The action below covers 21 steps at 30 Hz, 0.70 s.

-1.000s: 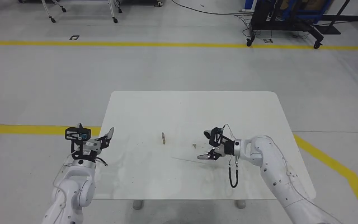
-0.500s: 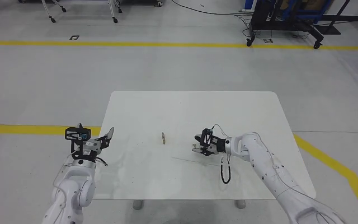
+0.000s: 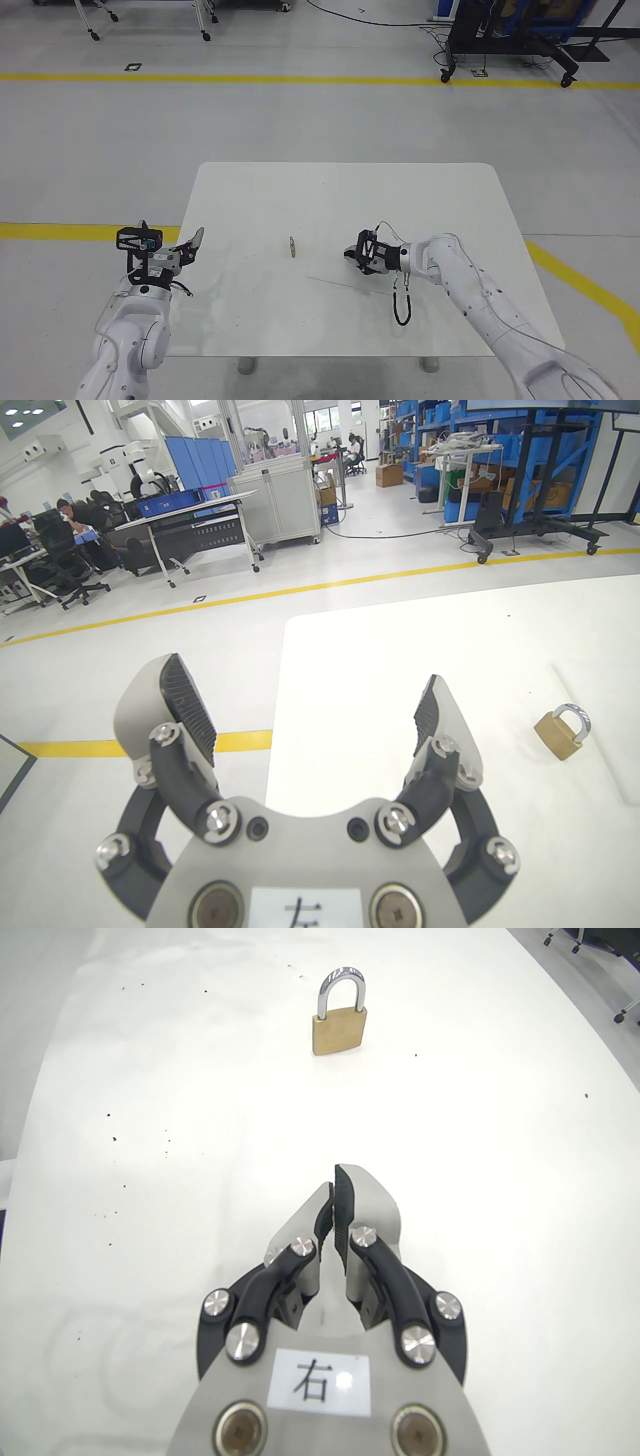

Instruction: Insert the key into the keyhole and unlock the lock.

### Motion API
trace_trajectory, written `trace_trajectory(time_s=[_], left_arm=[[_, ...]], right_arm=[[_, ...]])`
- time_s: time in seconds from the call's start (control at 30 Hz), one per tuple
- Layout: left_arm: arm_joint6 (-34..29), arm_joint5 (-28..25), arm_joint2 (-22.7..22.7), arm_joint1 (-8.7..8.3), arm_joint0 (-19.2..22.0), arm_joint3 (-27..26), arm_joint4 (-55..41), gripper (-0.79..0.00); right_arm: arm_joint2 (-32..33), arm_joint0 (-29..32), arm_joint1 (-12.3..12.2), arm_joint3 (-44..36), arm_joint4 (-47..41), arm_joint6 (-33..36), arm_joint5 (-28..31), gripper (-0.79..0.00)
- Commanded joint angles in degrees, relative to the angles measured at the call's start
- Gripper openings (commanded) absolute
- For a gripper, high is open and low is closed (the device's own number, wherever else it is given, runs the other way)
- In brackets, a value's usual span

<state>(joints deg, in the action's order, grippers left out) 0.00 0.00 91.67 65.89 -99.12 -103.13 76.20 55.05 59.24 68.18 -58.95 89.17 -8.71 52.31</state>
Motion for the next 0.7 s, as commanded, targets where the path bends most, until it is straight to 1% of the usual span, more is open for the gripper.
trace_trajectory(time_s=[0.0,0.17,0.33,0.37,0.43,0.67], left_arm=[[0.00,0.00,0.00,0.00,0.00,0.00,0.00,0.000],[0.00,0.00,0.00,0.00,0.00,0.00,0.00,0.000],[0.00,0.00,0.00,0.00,0.00,0.00,0.00,0.000],[0.00,0.00,0.00,0.00,0.00,0.00,0.00,0.000],[0.00,0.00,0.00,0.00,0.00,0.00,0.00,0.000],[0.00,0.00,0.00,0.00,0.00,0.00,0.00,0.000]], right_arm=[[0.38,0.29,-0.30,-0.83,0.43,-0.58,0.21,-0.785],[1.95,1.90,-1.26,-4.01,1.58,-1.53,-0.25,-0.785],[4.33,4.43,-2.17,-8.02,0.55,-2.05,-1.48,-0.785],[4.95,5.03,-2.36,-8.86,0.25,-2.06,-1.99,-0.785],[6.36,6.36,-2.70,-10.45,0.42,-1.02,-5.16,-0.785],[6.36,6.36,-2.70,-10.45,0.42,-1.02,-5.16,-0.785]])
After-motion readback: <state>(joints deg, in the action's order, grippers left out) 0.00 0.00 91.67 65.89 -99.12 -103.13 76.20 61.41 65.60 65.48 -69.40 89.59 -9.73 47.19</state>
